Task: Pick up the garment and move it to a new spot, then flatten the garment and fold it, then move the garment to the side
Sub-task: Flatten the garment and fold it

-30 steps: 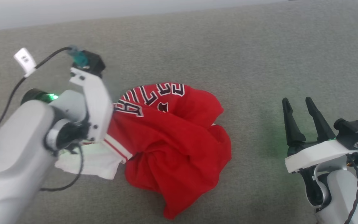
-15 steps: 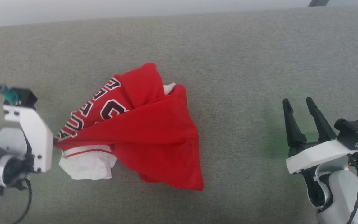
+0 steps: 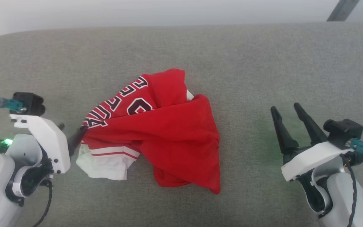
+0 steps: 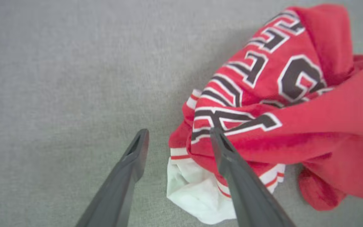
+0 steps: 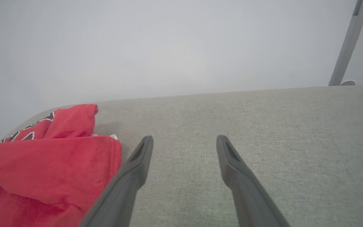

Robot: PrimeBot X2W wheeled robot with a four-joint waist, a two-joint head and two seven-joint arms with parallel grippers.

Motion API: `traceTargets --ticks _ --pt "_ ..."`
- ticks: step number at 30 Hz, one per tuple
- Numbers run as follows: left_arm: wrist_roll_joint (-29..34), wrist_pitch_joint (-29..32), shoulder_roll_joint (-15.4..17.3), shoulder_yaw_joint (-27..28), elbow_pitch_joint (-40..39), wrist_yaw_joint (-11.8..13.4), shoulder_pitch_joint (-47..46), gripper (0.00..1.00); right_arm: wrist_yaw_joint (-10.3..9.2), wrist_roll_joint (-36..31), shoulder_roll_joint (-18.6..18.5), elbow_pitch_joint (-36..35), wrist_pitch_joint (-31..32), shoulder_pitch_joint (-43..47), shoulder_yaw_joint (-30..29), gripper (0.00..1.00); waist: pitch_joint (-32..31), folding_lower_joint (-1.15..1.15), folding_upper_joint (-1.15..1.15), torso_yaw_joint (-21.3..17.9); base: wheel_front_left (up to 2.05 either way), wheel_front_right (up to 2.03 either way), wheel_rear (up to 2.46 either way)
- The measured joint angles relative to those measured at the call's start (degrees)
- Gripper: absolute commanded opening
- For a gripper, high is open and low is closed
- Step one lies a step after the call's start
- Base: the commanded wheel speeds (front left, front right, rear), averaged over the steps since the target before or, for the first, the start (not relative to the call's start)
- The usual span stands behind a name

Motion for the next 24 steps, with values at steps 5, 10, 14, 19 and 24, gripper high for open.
traceTargets --ticks 5,10,14,19,24 --pt "2.49 -9.64 -0.44 1.87 -1.86 -0.43 3.87 1.0 -0.01 0.94 -1.69 -0.07 2.34 -0.54 2.46 1.0 -1.5 0.0 0.0 1.83 0.0 0.0 0.0" --pt "5.33 -20.9 -1.62 4.32 -3.55 0.65 8.16 1.0 0.0 2.55 -3.5 -0.11 5.73 -1.91 4.72 1.0 -2.66 0.0 0.0 4.52 0.0 0.0 0.0" --pt "7.09 -28.89 -3.38 4.98 -4.13 1.09 11.54 1.0 0.0 3.65 -5.05 0.29 8.88 -3.57 5.69 1.0 -3.23 0.0 0.0 7.35 0.0 0.0 0.0" --pt "8.61 -37.23 -6.69 5.63 -3.32 2.0 14.12 1.0 -0.01 4.39 -7.11 1.13 13.67 -6.94 6.89 1.0 -3.46 0.0 0.0 11.35 0.0 0.0 0.0" --pt "8.7 -42.35 -10.33 4.94 -1.93 0.96 15.42 1.0 0.0 5.67 -10.38 2.59 19.74 -11.49 9.73 1.0 -3.14 0.0 0.0 15.19 0.0 0.0 0.0"
